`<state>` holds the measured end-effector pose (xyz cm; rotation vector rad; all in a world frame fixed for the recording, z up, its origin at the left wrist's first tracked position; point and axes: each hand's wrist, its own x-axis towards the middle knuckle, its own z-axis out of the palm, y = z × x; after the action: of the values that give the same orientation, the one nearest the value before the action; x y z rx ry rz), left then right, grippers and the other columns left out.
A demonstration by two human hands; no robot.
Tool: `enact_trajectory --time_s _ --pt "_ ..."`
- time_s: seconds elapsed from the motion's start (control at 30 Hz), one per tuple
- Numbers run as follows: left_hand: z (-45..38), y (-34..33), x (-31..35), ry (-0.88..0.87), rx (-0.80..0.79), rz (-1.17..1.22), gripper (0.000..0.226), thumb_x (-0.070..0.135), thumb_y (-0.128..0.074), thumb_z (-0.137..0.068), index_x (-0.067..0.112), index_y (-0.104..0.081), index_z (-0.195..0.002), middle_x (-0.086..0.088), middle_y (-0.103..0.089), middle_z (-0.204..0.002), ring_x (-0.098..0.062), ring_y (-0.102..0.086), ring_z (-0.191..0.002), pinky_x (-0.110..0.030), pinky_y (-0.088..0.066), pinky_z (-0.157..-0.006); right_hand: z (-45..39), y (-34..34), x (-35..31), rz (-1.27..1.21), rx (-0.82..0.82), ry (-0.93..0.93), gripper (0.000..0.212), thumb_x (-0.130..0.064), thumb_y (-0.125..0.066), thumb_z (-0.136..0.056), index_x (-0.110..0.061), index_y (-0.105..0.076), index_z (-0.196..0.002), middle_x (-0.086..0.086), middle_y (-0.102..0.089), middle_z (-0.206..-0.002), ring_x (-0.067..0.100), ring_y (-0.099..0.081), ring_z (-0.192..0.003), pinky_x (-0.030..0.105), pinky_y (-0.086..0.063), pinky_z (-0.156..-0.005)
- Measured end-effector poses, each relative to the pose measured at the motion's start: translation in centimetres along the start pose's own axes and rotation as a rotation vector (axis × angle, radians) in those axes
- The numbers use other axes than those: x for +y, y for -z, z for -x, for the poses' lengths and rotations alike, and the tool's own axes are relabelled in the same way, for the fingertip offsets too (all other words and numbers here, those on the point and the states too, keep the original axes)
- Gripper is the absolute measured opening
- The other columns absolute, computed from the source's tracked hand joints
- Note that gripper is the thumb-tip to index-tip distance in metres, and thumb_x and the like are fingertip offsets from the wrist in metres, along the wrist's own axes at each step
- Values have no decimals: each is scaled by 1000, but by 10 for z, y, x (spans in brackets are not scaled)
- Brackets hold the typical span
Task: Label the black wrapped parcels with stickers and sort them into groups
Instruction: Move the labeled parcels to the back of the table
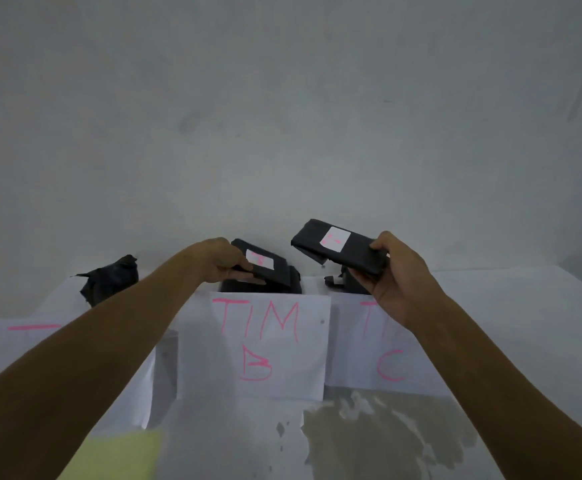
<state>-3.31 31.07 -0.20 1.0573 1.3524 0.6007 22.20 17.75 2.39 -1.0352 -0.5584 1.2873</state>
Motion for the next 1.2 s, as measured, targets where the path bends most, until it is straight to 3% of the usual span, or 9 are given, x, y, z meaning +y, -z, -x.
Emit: enact_trajectory --time_s 0.07,0.17,0.27,0.47,0.67,0.77,0.87,1.0,1.2 --pt "-1 1 4 -18 93 -216 23 -13 -60 -93 -15 -51 -114 -27 -62 -110 -36 -75 -74 -33 -63 -64 -7 -4 1 19 -2 -10 5 -7 -54 -94 -5 -58 -92 15 -66 -97 24 -66 -77 32 -61 -64" --pt "4 6 14 -7 181 -726 24 10 -74 -90 1 -54 -96 -20 -63 -98 -32 -70 -87 -41 -61 -85 -14 -14 1 33 -10 -37 6 -6 -54 -94 -3 -57 -99 18 -64 -104 28 -67 -82 32 -62 -59" --pt "14 11 34 -36 180 -872 38 26 -74 -91 1 -51 -106 -21 -63 -106 -31 -68 -89 -41 -62 -84 -18 -26 3 65 -52 -53 8 -5 -56 -95 -2 -57 -102 17 -64 -103 28 -69 -83 35 -64 -65" --pt "53 22 65 -119 -113 -137 64 57 -46 -101 -2 -64 -119 -25 -72 -115 -35 -74 -102 -44 -61 -86 -23 -68 11 112 -208 -42 17 -1 -57 -97 3 -62 -113 17 -70 -104 29 -72 -91 33 -63 -65" --pt "84 59 66 -315 15 -197 24 1 -65 -94 3 -68 -118 -15 -75 -115 -24 -76 -93 -35 -63 -77 -15 -108 15 334 -368 -38 11 -3 -60 -97 -1 -56 -108 23 -69 -113 29 -75 -93 35 -64 -70" --pt "99 93 63 -375 124 -232 28 -1 -65 -92 9 -67 -118 -14 -74 -115 -28 -72 -105 -43 -62 -87 -9 -120 27 815 -443 29 41 -30 -75 -91 -11 -54 -121 11 -71 -117 21 -72 -103 37 -60 -91" --pt "108 124 51 -379 255 -413 24 -1 -67 -89 12 -69 -110 -14 -71 -113 -28 -69 -103 -43 -62 -85 1 -126 38 1364 -598 144 61 -55 -78 -81 -26 -50 -127 -4 -66 -118 16 -64 -108 36 -52 -92" --pt "119 146 25 -275 262 -671 19 0 -68 -85 15 -73 -96 -12 -72 -105 -26 -68 -98 -40 -62 -84 12 -128 49 1713 -722 294 54 -45 -79 -84 -21 -58 -127 -2 -65 -124 18 -61 -112 37 -51 -97" --pt "137 142 14 -320 205 -721 17 -2 -73 -81 6 -71 -95 -18 -72 -99 -28 -70 -90 -46 -62 -84 9 -119 53 1767 -699 412 31 -27 -72 -89 -19 -66 -119 2 -63 -115 17 -57 -96 26 -42 -77"
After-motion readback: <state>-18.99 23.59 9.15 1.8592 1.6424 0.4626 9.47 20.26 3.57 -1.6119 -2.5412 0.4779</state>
